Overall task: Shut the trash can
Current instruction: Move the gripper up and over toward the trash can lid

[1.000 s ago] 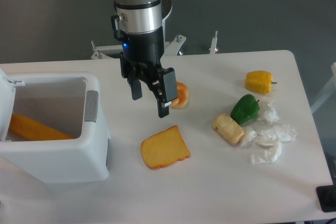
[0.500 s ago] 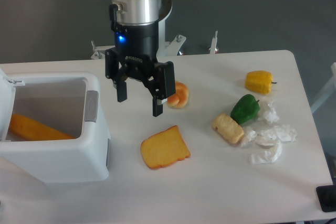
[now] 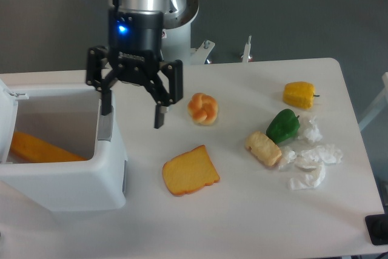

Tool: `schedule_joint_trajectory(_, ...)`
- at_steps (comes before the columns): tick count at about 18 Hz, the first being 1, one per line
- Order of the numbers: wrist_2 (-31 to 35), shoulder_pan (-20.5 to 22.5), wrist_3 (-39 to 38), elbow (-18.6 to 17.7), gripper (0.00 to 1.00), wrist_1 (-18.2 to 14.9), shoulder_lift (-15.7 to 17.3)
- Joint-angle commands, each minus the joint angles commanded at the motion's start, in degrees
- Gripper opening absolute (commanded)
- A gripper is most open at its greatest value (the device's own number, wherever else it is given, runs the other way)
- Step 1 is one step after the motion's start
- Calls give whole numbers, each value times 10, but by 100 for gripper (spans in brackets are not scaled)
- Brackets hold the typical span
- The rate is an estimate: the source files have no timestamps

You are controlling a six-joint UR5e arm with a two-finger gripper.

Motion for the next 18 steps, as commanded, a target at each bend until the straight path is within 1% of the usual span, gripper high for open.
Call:
schedule_joint_trajectory(3, 1, -14, -16, 4, 100, 0, 2)
schedule_joint_trajectory(6, 1, -22, -76, 16, 100, 0, 4)
schedule_joint_trajectory(7, 1, -24, -84, 18, 100, 0, 7)
schedule_joint_trajectory(9, 1, -32, -86, 18, 100, 0, 13)
schedule_joint_trajectory(13, -4, -44, -85, 16, 100, 0, 36)
schedule_joint_trajectory(16, -21, -55, -86, 11, 100, -1, 44)
schedule_joint_trajectory(18, -28, -61, -85, 16, 100, 0, 46)
